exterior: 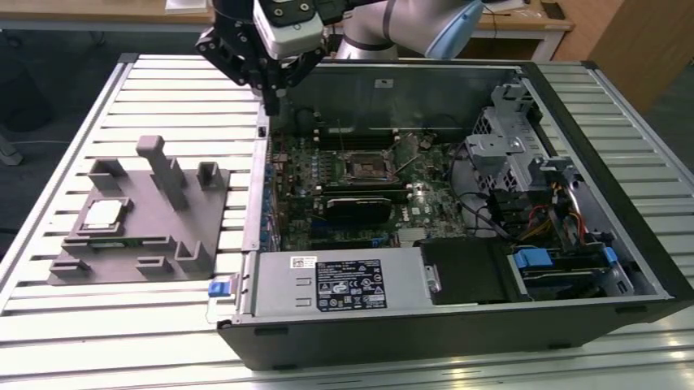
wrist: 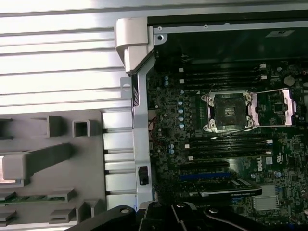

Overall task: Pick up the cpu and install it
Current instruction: 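Reach for the cpu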

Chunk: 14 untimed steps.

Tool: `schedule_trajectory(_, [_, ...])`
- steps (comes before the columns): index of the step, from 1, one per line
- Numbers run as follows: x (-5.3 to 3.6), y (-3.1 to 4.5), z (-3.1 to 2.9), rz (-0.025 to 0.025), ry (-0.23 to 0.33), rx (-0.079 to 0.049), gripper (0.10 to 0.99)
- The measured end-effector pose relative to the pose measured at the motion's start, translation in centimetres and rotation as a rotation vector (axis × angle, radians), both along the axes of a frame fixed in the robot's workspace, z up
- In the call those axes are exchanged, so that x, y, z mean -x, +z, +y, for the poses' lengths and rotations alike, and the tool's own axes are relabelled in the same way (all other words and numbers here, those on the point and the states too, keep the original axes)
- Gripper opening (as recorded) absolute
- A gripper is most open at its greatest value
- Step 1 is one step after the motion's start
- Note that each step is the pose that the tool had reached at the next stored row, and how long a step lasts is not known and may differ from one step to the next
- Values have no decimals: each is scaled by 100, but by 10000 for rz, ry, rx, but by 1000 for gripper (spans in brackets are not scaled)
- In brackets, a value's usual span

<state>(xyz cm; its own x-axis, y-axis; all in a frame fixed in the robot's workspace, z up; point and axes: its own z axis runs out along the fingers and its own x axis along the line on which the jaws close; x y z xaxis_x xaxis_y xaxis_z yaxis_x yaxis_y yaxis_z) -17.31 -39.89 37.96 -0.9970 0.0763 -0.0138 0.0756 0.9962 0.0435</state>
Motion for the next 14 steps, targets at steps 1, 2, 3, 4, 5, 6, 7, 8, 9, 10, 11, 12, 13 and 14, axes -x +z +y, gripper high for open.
schedule_trajectory(1, [3, -1, 0, 5, 0, 1, 106])
schedule_trajectory(2, [5, -3, 0, 9, 1, 1, 106])
schedule_trajectory(3, [8, -4, 0, 12, 0, 1, 106])
schedule_trajectory(4, [10, -6, 0, 15, 1, 0, 106])
schedule_trajectory(5, [13, -8, 0, 18, 0, 1, 106])
schedule_trajectory(6, [15, -9, 0, 21, 0, 1, 106])
schedule_trajectory(7, [18, -10, 0, 24, 0, 0, 106])
schedule_trajectory(8, [20, -12, 0, 27, 0, 0, 106])
schedule_trajectory(9, [23, -13, 0, 29, 0, 0, 106])
schedule_trajectory(10, [26, -15, 0, 32, 0, 0, 106])
schedule_trajectory(11, [29, -16, 0, 34, 0, 0, 106])
schedule_trajectory(12, [31, -17, 0, 36, 0, 0, 106])
schedule_trajectory(13, [34, -18, 0, 39, 0, 0, 106])
schedule_trajectory(14, [37, -20, 0, 41, 0, 0, 106])
